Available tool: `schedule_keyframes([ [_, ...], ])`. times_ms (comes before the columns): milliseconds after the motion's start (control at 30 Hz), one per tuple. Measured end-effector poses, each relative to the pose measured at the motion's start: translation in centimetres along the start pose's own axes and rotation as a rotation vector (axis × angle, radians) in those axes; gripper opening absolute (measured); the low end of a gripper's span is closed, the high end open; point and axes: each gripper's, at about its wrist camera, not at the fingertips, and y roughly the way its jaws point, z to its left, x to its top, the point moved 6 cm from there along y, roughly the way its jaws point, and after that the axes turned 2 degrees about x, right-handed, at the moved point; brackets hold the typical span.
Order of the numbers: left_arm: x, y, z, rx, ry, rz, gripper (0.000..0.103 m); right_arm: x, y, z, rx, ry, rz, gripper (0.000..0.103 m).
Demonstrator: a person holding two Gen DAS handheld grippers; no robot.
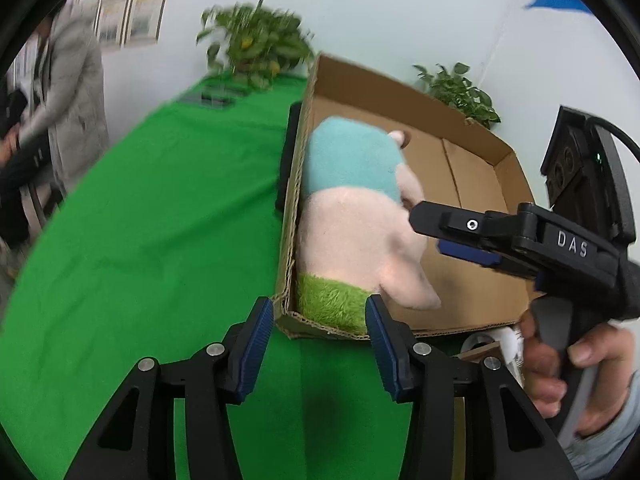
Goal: Organize objects
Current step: 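Lower the plush pig into the box and open both grippers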
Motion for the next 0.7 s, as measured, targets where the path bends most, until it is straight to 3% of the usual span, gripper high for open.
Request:
schedule_keyframes([
  [67,-0.1,-1.9,-1.1,0.037,0.053,-0.05,0.051,0.0,-1.3,0.1,-0.029,-0.023,-0.025,0.089],
  [200,-0.2,-5.1,-3.1,0.024,0.081,-0.122,0.079,-0.2,-4.5,-0.9,-0.176,-0.077,-0.073,0.089],
  [267,-0.5,-6.0,-4.0,0.005,0.083,-0.135,0.083,-0.4,-6.3,-1.7,-0.247,-0.084,-0.117,0.088],
  [367,-1.2,-6.8,-5.6,-0.015,0.093,-0.149,0.083,-1.4,-8.9,-2.9,-0.315,-0.1,-0.165,0.068],
  [433,-2.0,-7.5,-6.0,-0.017,0.088,-0.155,0.083,-2.5,-9.8,-3.3,-0.341,-0.118,-0.167,0.041],
  [467,-2.2,-7.8,-6.3,-0.017,0.086,-0.164,0.082,-3.0,-10.3,-3.4,-0.363,-0.137,-0.174,0.032],
  [500,-2.5,-8.3,-6.5,-0.005,0.083,-0.171,0.079,-3.3,-10.7,-3.3,-0.384,-0.153,-0.184,0.018],
  [533,-2.9,-8.8,-6.6,0.01,0.081,-0.172,0.074,-3.6,-11.0,-3.1,-0.408,-0.169,-0.198,0.012],
  [600,-3.7,-9.3,-7.2,0.037,0.087,-0.167,0.036,-4.6,-12.1,-3.4,-0.435,-0.182,-0.229,0.009],
  [667,-4.4,-9.1,-7.5,0.088,0.088,-0.143,0.006,-5.8,-12.8,-3.6,-0.446,-0.185,-0.243,0.008],
  [700,-4.8,-9.3,-7.9,0.106,0.088,-0.141,0.005,-6.5,-13.1,-3.8,-0.442,-0.182,-0.242,0.008],
])
